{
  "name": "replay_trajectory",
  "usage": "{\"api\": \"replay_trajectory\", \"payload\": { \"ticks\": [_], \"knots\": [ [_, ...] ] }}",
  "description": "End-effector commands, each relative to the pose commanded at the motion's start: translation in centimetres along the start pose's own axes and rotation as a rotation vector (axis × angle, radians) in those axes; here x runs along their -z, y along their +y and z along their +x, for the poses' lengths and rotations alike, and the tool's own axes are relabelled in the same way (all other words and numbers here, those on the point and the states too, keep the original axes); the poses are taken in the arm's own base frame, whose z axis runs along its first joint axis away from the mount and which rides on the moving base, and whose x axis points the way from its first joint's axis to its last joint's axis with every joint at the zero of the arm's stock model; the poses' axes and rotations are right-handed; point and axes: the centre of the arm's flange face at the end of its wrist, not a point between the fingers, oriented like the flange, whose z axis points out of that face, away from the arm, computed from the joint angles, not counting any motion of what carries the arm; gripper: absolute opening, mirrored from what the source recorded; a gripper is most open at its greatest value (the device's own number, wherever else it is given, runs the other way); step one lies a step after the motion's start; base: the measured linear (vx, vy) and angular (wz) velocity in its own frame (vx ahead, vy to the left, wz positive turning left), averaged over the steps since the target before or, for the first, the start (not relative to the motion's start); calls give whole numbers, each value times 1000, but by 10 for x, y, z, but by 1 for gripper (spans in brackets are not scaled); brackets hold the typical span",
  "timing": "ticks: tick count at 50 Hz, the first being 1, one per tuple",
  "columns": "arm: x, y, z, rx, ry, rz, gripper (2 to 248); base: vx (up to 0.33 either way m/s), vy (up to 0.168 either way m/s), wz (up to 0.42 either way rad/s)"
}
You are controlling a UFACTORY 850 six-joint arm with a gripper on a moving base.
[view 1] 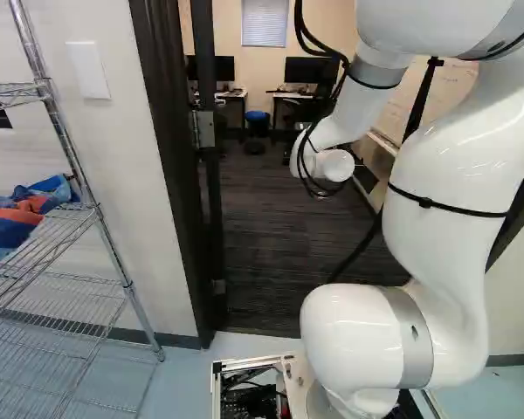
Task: Open the door and move inside
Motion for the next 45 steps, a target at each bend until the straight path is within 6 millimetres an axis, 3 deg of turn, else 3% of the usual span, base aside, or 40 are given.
{"api": "replay_trajectory", "payload": {
  "ticks": [22,45],
  "knots": [
    [24,-11,-10,3,7,17,247,0,0,0],
    [68,-29,-32,9,21,49,247,0,0,0]
  ]
}}
